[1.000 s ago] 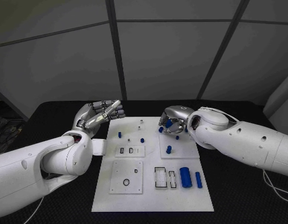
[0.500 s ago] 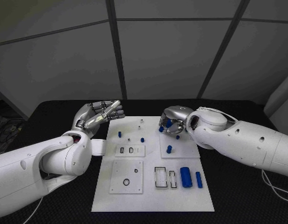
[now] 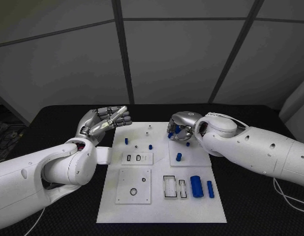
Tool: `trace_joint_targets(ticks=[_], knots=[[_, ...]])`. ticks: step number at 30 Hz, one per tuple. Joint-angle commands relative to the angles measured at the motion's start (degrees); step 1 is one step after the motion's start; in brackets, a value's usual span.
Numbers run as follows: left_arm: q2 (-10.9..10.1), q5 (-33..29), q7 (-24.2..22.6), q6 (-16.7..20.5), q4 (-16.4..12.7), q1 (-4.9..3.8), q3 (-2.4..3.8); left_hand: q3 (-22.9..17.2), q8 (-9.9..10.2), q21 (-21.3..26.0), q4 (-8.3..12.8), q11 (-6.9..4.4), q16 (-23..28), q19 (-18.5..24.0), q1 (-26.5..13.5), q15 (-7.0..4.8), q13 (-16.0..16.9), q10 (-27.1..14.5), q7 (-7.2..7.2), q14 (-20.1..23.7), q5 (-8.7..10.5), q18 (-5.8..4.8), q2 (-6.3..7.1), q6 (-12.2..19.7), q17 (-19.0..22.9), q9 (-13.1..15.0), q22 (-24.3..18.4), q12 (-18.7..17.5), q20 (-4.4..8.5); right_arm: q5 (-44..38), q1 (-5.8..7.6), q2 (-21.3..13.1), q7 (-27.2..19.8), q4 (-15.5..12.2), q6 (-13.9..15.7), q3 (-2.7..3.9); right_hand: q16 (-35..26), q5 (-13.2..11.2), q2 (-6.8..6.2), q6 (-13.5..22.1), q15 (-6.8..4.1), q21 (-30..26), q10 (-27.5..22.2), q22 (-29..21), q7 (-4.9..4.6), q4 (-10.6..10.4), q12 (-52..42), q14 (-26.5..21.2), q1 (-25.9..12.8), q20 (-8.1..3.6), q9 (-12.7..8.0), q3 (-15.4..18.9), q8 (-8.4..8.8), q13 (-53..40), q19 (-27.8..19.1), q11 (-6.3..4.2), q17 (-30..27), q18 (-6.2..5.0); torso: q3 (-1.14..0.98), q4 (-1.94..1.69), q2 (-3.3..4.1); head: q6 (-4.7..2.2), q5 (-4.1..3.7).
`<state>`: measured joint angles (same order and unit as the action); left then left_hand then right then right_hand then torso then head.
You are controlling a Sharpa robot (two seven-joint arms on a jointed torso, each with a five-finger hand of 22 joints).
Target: Assemble the parts on the task board
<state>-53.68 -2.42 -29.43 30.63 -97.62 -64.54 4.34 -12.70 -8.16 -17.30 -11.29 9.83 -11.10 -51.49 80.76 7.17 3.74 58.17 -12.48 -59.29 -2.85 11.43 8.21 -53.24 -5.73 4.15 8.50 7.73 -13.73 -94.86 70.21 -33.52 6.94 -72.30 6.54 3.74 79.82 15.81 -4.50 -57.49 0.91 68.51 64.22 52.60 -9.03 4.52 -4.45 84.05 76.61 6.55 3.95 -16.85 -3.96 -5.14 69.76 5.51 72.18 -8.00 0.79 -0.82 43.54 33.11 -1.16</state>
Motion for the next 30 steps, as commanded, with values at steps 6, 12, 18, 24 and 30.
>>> trace_joint_targets(ticks=[6, 12, 18, 24, 30], knots=[[-0.1, 0.6, 0.1, -0.9, -0.2, -0.08, 0.06, 0.1, 0.4, -0.1, 0.3, 0.06, 0.2, -0.4, -0.2, 0.28, -0.1, 0.2, -0.31, -0.1, 0.17, -1.06, -0.54, -0.2, 0.1, -0.1, -0.1, -0.4, 0.18, -0.4, 0.14, 0.3, 0.2, 0.2, -0.9, 0.04, 1.1, -0.9, 0.61, -1.4, -0.1, 1.6, 2.1, 1.9, 0.16, 0.0, -0.7, 3.3, 0.7, -0.29, 0.2, -2.4, -0.37, -0.2, 0.8, -0.2, 1.3, 1.23, -0.01, -0.05, 0.06, 0.17, 0.1], [-0.2, 0.6, 0.2, -1.0, -0.2, -0.08, 0.06, 0.2, 0.4, -0.1, 0.3, 0.08, 0.3, -0.5, -0.2, 0.28, -0.1, 0.2, -0.32, -0.1, 0.17, -1.06, -0.6, -0.2, 0.1, -0.1, -0.1, -0.4, 0.18, -0.5, 0.14, 0.5, 0.5, 0.3, -0.6, 0.04, 1.7, -2.6, 1.3, -3.5, -0.45, 2.6, 4.3, 2.9, 0.33, 0.1, -1.2, 3.3, 1.6, -0.56, 0.5, -4.7, -1.14, -0.4, 0.9, -0.65, 1.9, 1.33, -0.01, -0.08, 0.1, 0.22, 0.15], [-0.2, 0.6, 0.3, -0.9, -0.3, -0.09, 0.06, 0.2, 0.5, -0.1, 0.3, 0.1, 0.3, -0.5, -0.2, 0.29, -0.1, 0.1, -0.34, -0.1, 0.17, -1.05, -0.67, -0.1, 0.1, -0.1, -0.1, -0.5, 0.18, -0.7, 0.14, 0.6, 0.5, 0.3, 1.4, 0.04, 1.9, -3.6, 1.93, -5.8, -1.0, 3.6, 6.4, 4.2, 0.9, 0.7, -1.6, 3.3, 2.8, -0.97, 1.0, -6.8, -2.08, -0.8, 1.1, -1.32, 2.1, 1.47, -0.02, -0.12, 0.13, 0.32, 0.16], [-0.3, 0.6, 0.3, -0.8, -0.3, -0.09, 0.06, 0.2, 0.5, 0.0, 0.3, 0.11, 0.4, -0.5, -0.3, 0.31, -0.1, 0.1, -0.35, -0.1, 0.17, -1.06, -0.72, -0.1, 0.1, -0.1, -0.1, -0.6, 0.17, -0.8, 0.14, 0.3, -0.1, -0.4, 5.4, 0.04, 2.1, -3.7, 1.85, -6.4, -1.17, 4.3, 7.0, 5.2, 0.93, 1.1, -1.6, 3.3, 3.3, -1.17, 1.2, -7.8, -2.22, -1.0, 1.5, -1.46, 2.3, 1.65, -0.03, -0.12, 0.14, 0.27, 0.29], [-0.3, 0.6, 0.3, -0.8, -0.3, -0.09, 0.06, 0.2, 0.6, 0.0, 0.4, 0.12, 0.4, -0.5, -0.2, 0.32, -0.1, 0.1, -0.36, -0.1, 0.17, -1.07, -0.76, -0.1, 0.2, -0.1, -0.1, -0.7, 0.17, -0.8, 0.14, 0.4, 0.1, -1.1, 9.7, 0.05, 2.3, -3.5, 1.33, -6.2, -1.05, 4.8, 6.7, 5.7, 0.73, 1.4, -1.1, 3.3, 3.2, -1.18, 1.1, -8.4, -1.94, -0.9, 1.5, -1.27, 2.5, 1.72, 0.03, -0.14, 0.15, -0.04, 0.43]])
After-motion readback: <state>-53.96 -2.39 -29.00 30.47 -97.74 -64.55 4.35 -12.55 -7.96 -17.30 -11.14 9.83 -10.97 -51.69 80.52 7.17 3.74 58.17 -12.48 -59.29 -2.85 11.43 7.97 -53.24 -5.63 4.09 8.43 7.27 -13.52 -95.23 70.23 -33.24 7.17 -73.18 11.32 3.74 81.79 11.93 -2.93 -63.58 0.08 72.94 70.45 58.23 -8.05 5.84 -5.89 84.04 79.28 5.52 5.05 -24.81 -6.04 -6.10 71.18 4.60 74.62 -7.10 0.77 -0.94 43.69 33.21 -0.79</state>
